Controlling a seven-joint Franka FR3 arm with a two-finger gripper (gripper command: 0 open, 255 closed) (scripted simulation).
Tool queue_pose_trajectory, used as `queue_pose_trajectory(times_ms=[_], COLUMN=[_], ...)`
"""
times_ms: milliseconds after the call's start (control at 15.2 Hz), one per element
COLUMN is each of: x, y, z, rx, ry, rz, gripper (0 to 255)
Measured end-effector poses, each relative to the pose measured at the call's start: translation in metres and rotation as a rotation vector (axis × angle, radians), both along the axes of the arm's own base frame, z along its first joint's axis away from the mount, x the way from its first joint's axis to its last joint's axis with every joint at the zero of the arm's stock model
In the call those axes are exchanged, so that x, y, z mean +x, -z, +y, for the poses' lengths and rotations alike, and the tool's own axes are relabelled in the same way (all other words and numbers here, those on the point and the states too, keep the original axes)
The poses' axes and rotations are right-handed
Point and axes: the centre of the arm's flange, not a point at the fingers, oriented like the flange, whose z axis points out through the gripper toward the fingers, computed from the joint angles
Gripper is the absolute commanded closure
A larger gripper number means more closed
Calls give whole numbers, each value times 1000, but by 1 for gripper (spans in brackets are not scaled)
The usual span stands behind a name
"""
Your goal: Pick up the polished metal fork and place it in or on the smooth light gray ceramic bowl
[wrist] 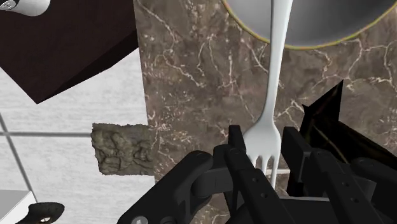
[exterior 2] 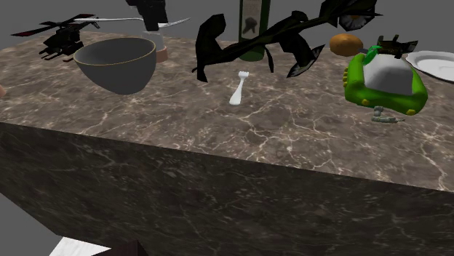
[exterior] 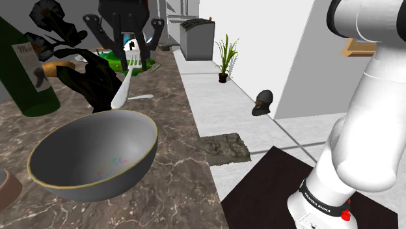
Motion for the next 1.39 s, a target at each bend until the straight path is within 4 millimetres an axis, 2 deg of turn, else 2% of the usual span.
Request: queue_pose_trajectory(times_ms=[528,594,660,1386], x=[-66,-76,-82,-86], y=[-1,-1,2,58], z=[84,100,105,110], rx=[0,1,0,-1], ry=[0,-2,-1,2], rz=[1,1,1,0], gripper=[255,255,255,255])
